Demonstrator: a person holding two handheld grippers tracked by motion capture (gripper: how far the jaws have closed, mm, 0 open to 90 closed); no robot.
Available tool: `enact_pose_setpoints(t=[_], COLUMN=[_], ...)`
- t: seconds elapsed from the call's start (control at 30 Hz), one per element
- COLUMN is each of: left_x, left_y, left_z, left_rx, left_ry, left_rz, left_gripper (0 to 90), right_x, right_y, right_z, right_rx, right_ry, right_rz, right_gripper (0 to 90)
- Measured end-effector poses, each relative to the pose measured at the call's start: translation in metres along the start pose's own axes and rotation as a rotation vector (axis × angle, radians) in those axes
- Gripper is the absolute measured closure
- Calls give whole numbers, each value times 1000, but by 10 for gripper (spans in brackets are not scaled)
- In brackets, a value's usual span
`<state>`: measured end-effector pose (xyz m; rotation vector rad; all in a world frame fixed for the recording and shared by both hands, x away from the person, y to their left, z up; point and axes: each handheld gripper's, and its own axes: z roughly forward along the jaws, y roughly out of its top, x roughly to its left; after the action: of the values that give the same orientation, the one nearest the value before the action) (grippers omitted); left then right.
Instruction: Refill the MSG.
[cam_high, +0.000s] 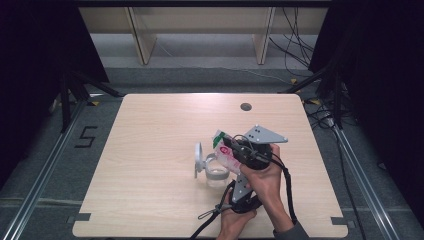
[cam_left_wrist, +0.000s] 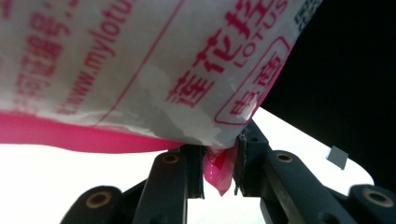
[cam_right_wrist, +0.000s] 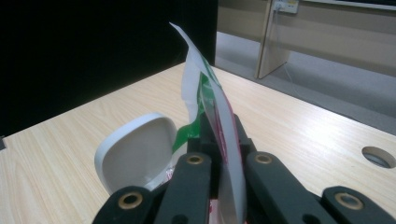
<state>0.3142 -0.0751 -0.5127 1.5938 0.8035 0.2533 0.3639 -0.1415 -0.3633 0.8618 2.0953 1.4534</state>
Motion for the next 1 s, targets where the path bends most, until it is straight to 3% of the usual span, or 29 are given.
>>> enact_pose_setpoints(t=[0.13,0.27,0.3,0.47,0.5,0.63,0.67,0.7,0.8,1.0], left_x=[1,1,4,4,6,6,6,7,8,8], left_y=[1,2,3,3,4,4,5,5,5,7], left_z=[0,0,-2,-2,-4,-4,-4,-4,-4,-4], left_rx=[-6,-9,27,18,44,40,40,43,44,37], left_ry=[-1,-4,1,10,2,1,3,6,0,-2], left_rz=[-4,-7,38,34,68,62,63,66,59,60], left_gripper=[757,758,759,760,760,760,760,760,760,760], right_x=[3,4,6,5,5,5,7,5,6,5], right_y=[1,1,2,2,3,3,3,3,3,5], right_z=[2,4,5,7,7,7,8,9,10,11], right_rx=[4,7,24,14,23,24,33,20,31,20], right_ry=[-6,4,-5,21,11,-1,7,9,3,8], right_rz=[30,18,6,-4,-11,-11,18,-11,18,1], right_gripper=[900,900,900,900,900,900,900,900,900,900])
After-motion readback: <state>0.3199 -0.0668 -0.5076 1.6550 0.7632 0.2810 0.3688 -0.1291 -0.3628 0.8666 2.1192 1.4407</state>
